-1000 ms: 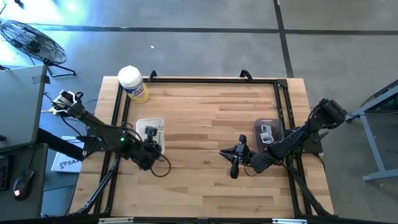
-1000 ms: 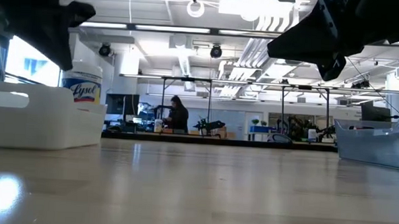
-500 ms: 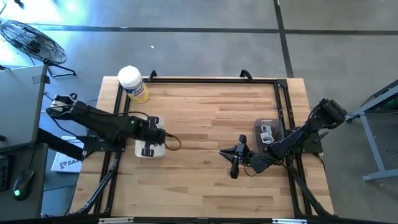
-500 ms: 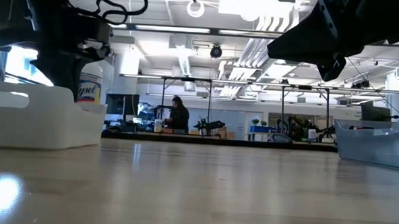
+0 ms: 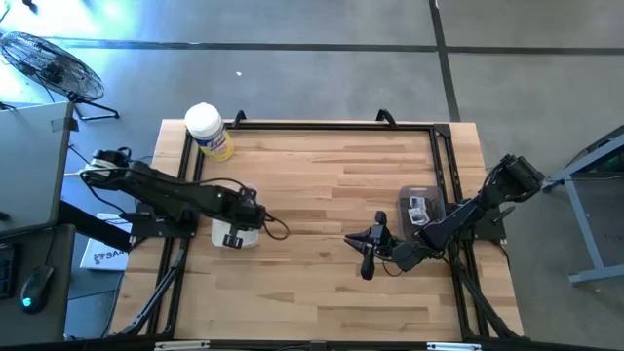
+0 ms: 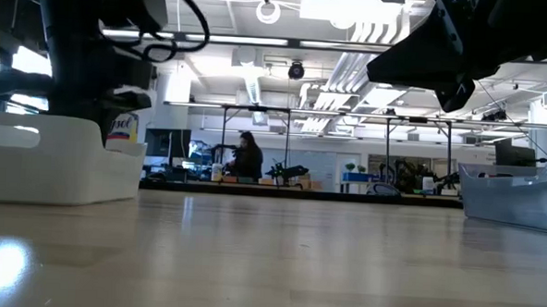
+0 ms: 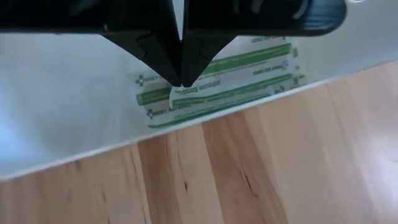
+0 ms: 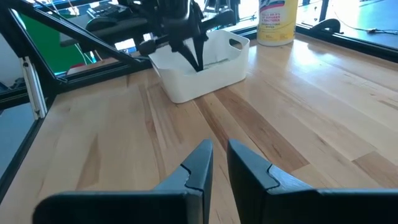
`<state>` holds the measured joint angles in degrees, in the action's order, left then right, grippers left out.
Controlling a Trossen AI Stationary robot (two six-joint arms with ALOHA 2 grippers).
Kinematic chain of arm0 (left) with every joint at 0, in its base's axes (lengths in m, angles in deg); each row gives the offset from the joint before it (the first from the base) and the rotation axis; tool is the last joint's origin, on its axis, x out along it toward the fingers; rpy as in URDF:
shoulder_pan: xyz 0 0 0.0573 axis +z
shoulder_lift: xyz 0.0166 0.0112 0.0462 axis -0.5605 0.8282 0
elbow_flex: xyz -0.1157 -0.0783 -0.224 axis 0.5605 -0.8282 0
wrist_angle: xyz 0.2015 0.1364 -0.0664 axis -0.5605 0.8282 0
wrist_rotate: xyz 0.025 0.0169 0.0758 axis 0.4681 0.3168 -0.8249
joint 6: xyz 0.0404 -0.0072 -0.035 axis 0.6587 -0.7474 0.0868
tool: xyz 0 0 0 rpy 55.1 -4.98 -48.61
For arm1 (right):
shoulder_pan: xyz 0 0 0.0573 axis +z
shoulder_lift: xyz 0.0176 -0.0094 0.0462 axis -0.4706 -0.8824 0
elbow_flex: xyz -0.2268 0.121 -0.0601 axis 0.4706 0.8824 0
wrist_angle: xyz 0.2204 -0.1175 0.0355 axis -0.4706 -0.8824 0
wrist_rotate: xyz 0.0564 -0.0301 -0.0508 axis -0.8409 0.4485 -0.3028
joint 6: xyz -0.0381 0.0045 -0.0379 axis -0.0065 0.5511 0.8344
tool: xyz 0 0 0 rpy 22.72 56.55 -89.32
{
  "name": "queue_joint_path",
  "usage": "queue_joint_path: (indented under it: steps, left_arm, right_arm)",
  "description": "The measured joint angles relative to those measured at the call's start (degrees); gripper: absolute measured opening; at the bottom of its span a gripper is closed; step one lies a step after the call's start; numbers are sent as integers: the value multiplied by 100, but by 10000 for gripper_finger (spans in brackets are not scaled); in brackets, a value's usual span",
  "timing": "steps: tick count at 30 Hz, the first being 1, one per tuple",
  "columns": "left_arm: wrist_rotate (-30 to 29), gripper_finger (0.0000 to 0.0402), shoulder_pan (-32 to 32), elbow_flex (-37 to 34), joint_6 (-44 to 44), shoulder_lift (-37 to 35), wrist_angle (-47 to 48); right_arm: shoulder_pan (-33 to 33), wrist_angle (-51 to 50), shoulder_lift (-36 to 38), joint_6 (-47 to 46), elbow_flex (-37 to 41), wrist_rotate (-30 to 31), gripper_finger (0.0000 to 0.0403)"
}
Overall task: Pick & Place First Aid Supplies
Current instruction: Put the green bandage into the white bin, then return to Home Position
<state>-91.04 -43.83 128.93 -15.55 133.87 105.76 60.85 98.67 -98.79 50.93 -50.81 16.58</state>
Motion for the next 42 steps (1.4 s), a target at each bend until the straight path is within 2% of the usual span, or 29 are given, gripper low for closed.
queue_joint_path:
  steps: [4,9,16,22,28,35,38,42]
  left_arm:
    - [-132,0,0,0,28,230,-26]
    - [-233,8,0,0,-348,239,-132]
    - [-453,67,0,13,-467,203,-212]
    - [-353,105,-2,296,-602,205,246]
    - [-51,111,-4,882,-939,194,1089]
    - [157,111,-406,1374,-1479,-373,1758]
    - [70,111,-747,1378,-1716,-849,1625]
    - [-454,111,-1304,1061,-2018,-1662,948]
  right_arm:
    - [0,-1,0,-3,-2,-7,43]
    - [0,-3,0,-154,-1,9,43]
    - [0,-3,0,-155,0,20,45]
    - [0,-21,0,-155,0,22,53]
    - [0,-128,0,-160,-2,-22,66]
    - [0,-205,-33,-143,-2,-389,67]
    - [0,-57,-174,33,-2,-427,67]
    - [-14,322,-427,254,-2,-554,67]
